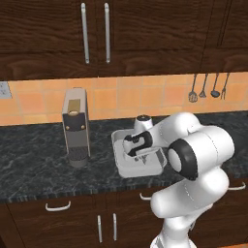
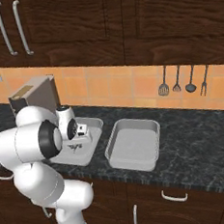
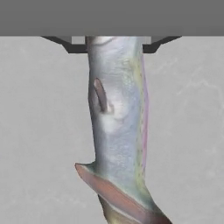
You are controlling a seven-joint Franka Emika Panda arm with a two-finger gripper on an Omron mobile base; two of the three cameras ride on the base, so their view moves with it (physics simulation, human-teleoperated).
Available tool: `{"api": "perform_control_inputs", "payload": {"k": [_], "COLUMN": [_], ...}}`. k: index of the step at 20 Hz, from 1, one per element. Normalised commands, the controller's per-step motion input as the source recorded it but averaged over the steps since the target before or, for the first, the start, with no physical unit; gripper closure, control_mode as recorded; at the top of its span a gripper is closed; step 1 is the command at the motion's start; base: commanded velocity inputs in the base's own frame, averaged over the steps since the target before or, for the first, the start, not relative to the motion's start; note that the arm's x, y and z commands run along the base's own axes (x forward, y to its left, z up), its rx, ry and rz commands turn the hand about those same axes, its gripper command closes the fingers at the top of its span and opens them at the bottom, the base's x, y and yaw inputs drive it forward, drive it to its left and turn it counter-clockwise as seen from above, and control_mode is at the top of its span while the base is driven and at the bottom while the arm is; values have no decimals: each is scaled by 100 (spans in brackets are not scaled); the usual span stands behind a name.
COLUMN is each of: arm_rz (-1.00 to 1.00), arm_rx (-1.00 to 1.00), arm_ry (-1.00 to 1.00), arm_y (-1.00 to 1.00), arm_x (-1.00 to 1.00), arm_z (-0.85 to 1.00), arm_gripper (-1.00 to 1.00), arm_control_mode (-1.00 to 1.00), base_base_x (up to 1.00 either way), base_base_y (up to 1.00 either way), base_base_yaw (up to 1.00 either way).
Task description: Place one mushroom and one fish in each tupperware on the nearby counter, to pack two identical lunches.
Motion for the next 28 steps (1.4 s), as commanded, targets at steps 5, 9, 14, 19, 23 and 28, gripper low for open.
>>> {"api": "perform_control_inputs", "payload": {"k": [5,9,14,19,23,28], "arm_rz": [0,0,0,0,-1,-2], "arm_rx": [0,0,3,7,1,0], "arm_ry": [0,0,-9,-6,-1,-3], "arm_y": [0,-1,-9,-8,0,0], "arm_x": [-5,-41,-63,-91,-97,-84], "arm_z": [20,82,50,17,48,80], "arm_gripper": [-100,-100,-100,-100,-100,-100], "arm_control_mode": [-100,-100,-100,-100,-100,-100], "base_base_x": [0,0,0,0,0,0], "base_base_y": [0,0,0,0,0,0], "base_base_yaw": [0,0,0,0,0,0]}}
